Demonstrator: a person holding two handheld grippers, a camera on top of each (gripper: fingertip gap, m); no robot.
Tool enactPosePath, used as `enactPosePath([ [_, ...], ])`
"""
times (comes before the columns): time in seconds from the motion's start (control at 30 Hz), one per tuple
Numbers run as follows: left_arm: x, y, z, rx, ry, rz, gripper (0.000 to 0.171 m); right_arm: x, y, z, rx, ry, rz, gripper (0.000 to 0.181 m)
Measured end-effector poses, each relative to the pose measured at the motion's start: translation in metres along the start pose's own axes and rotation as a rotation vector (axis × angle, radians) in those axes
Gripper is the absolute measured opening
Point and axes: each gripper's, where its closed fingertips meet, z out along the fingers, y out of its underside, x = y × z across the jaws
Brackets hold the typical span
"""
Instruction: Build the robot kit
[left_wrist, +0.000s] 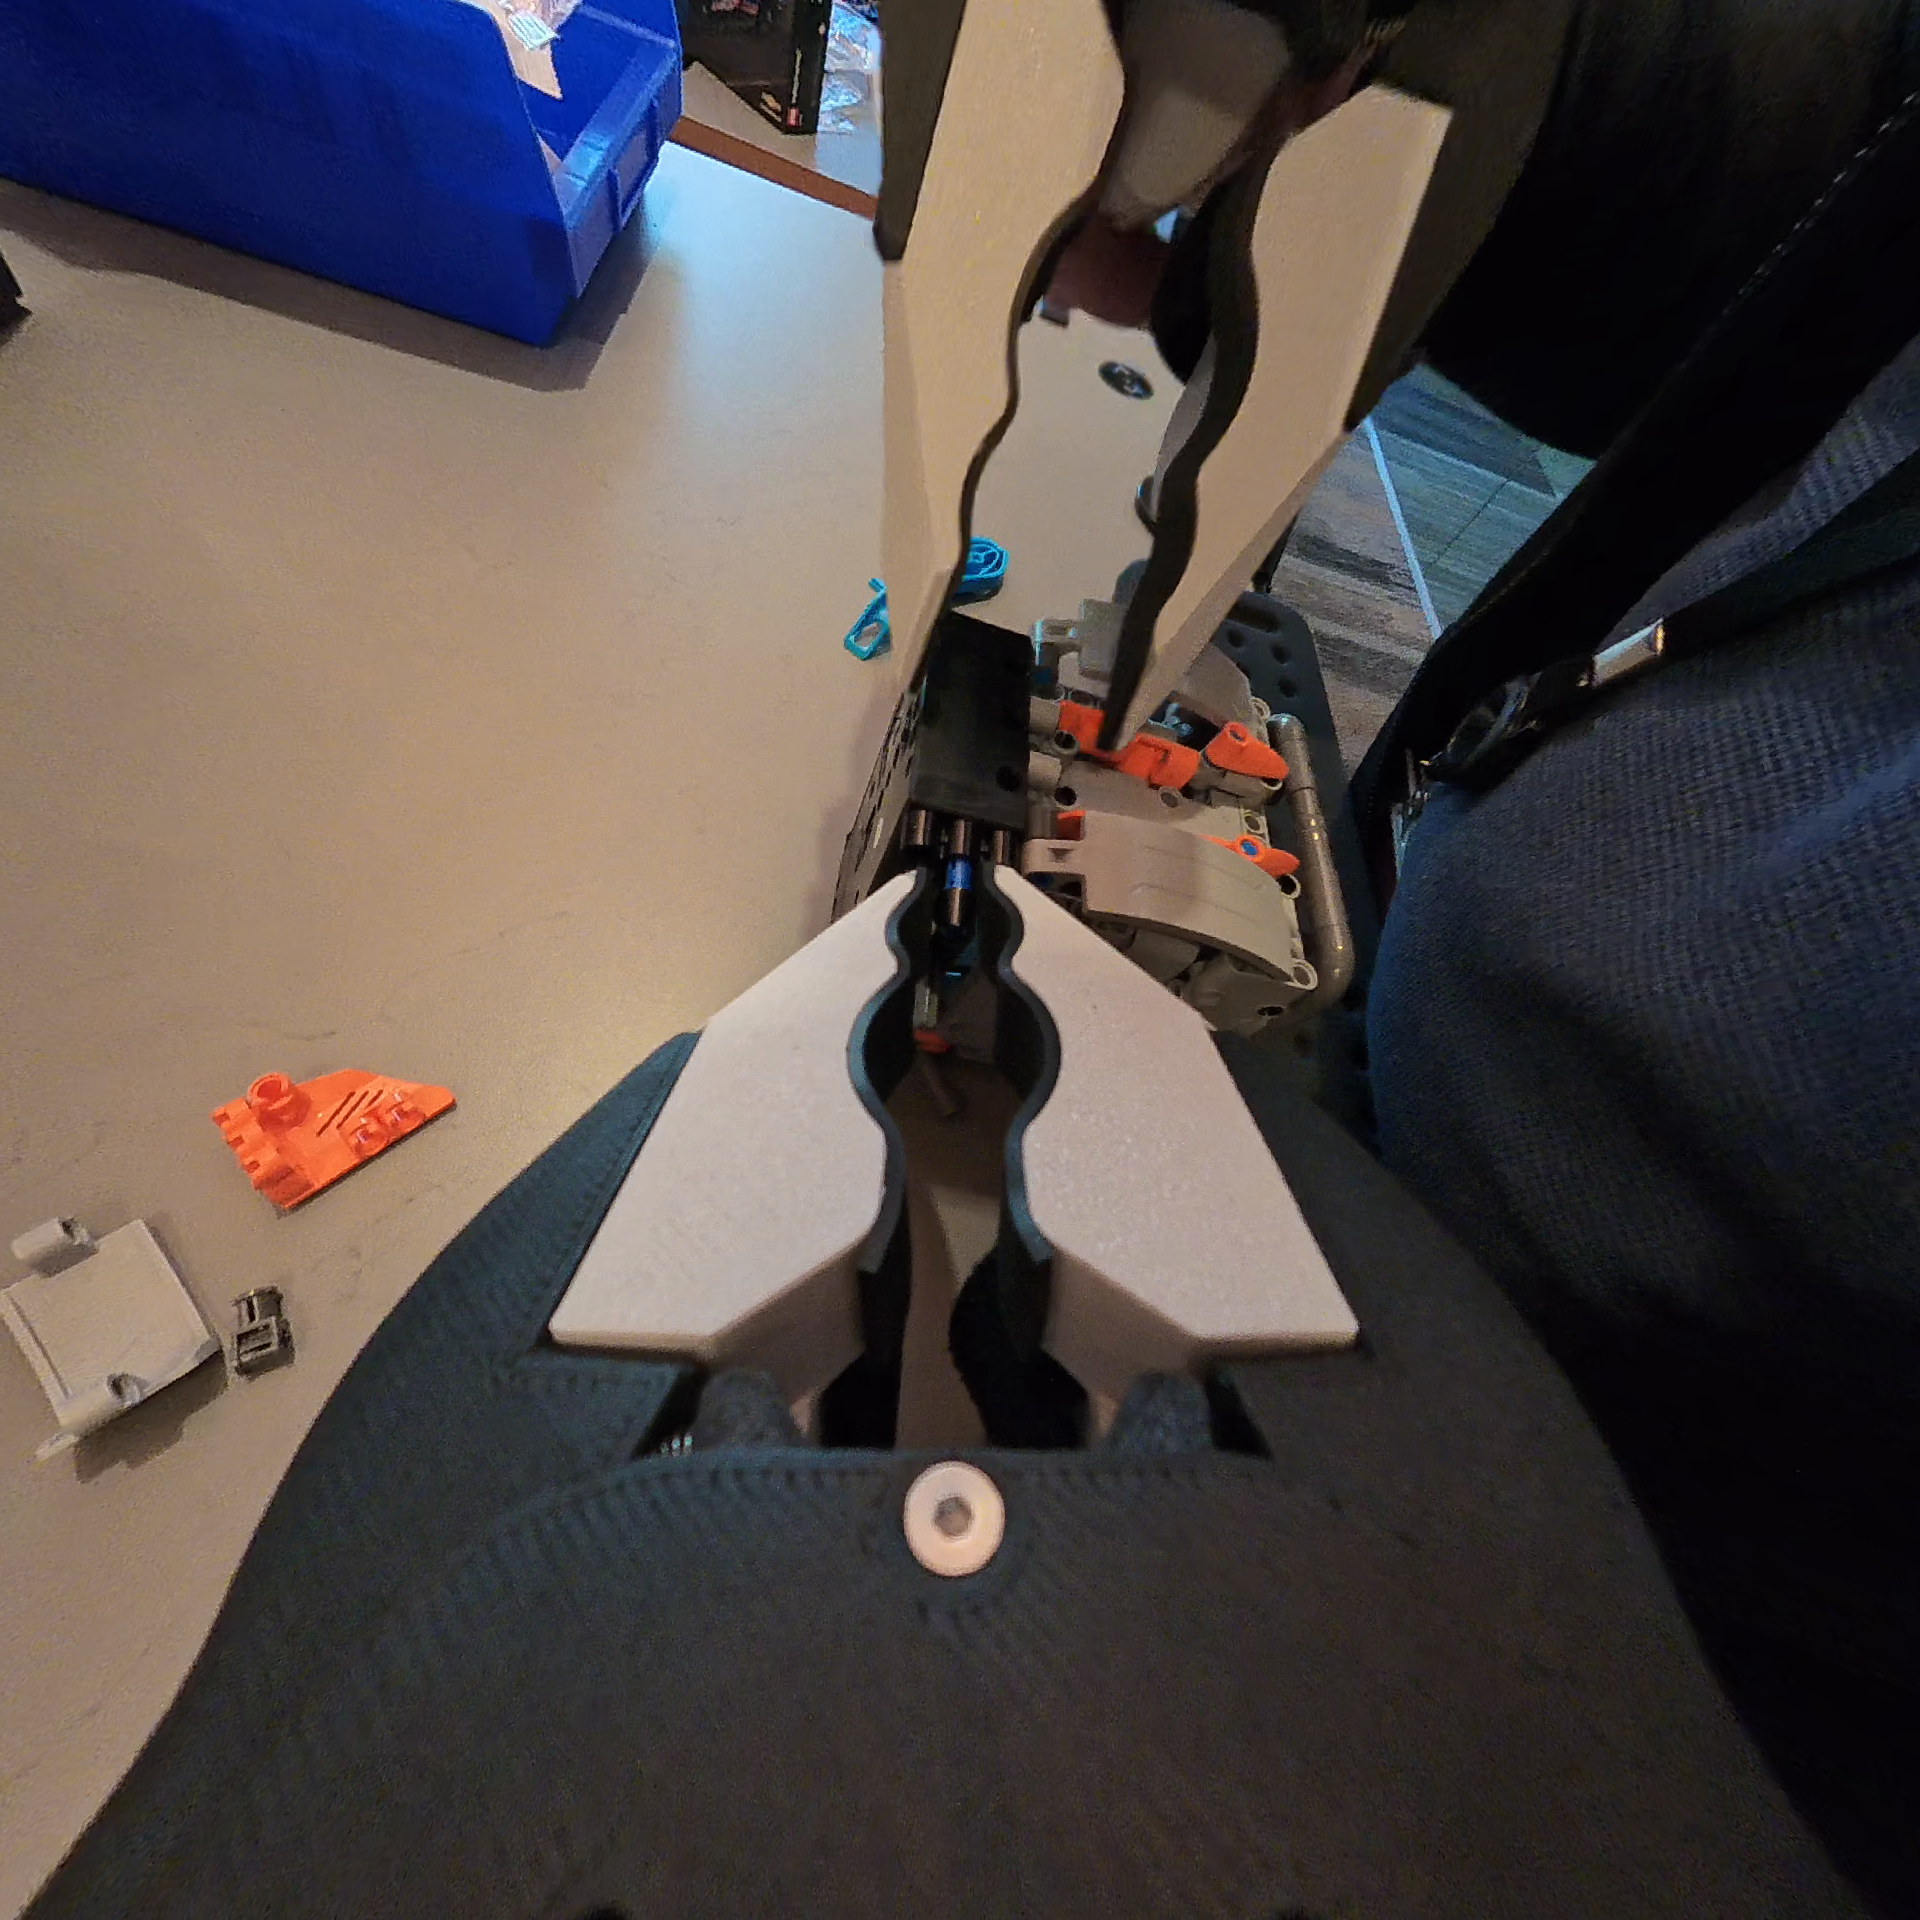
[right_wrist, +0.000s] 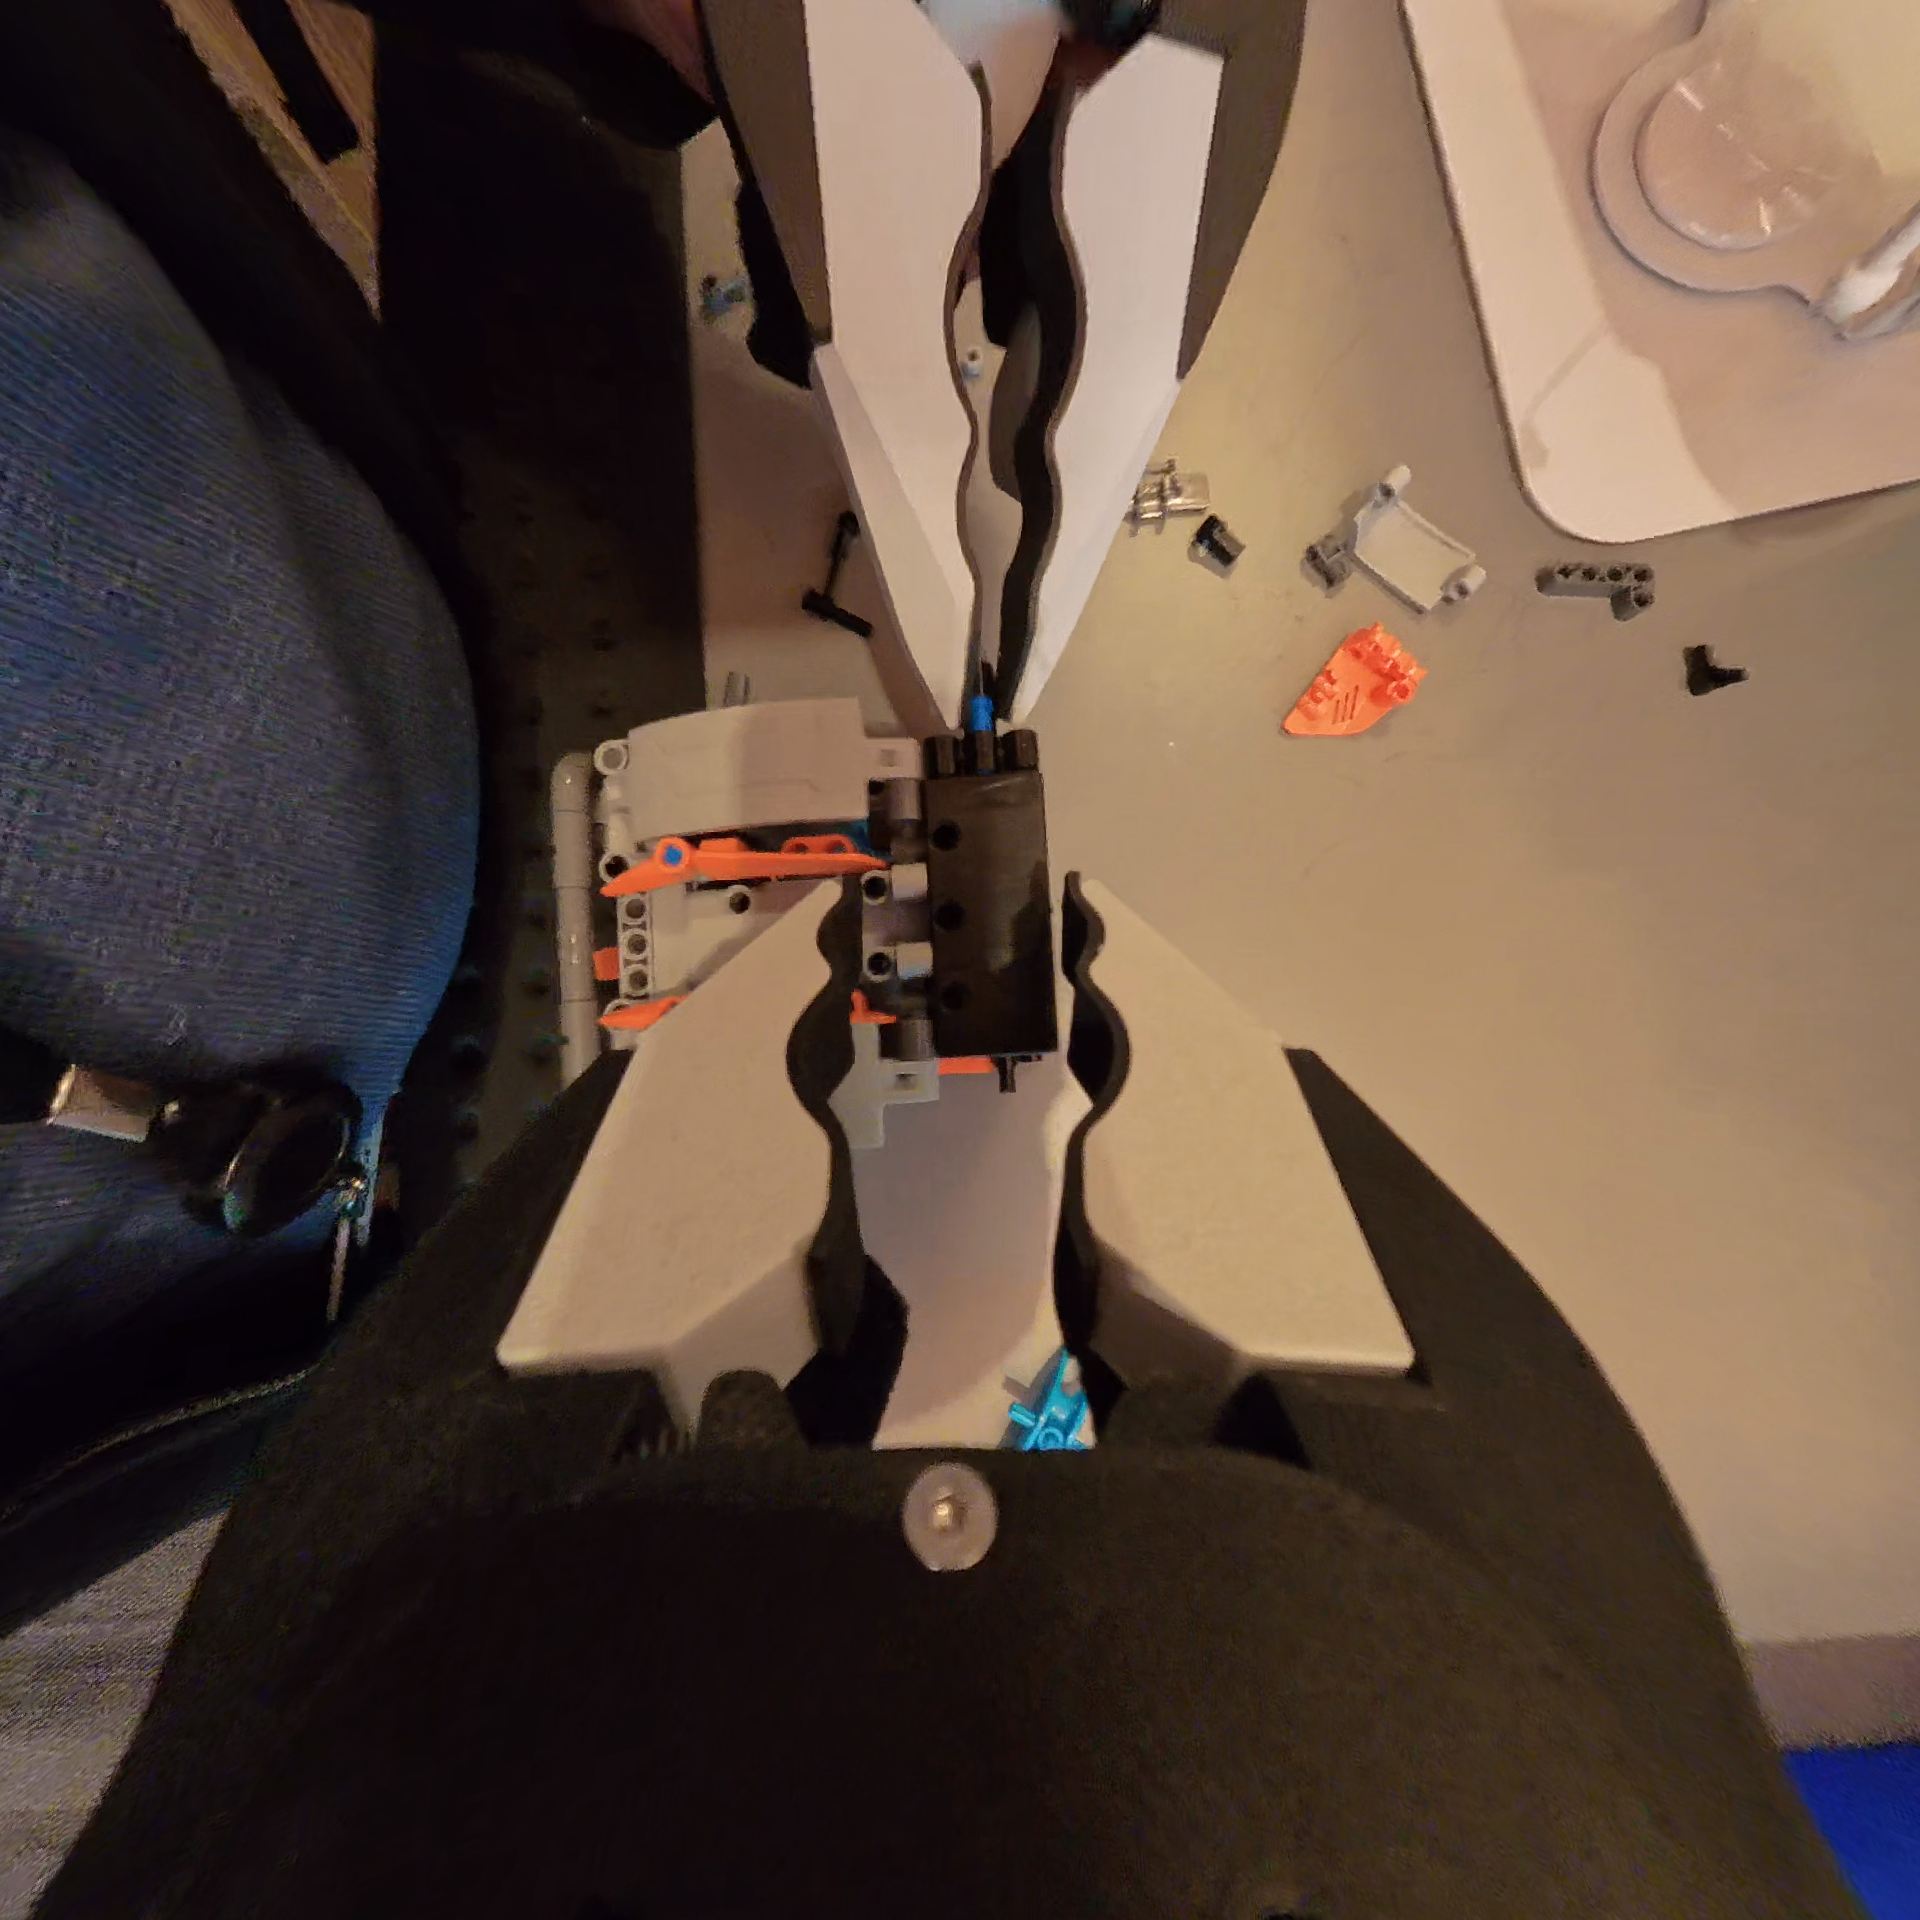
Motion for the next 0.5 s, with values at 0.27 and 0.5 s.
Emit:
enactPosePath([
  [0.27,0.003,0.001,-0.001,0.017,0.015,-0.001,0.014,0.002,-0.002,0.019,-0.014,0.013,-0.012,0.030],
  [0.5,-0.001,0.006,0.001,-0.003,-0.026,0.033,0.008,0.002,-0.003,0.020,-0.001,0.016,-0.019,0.029],
])
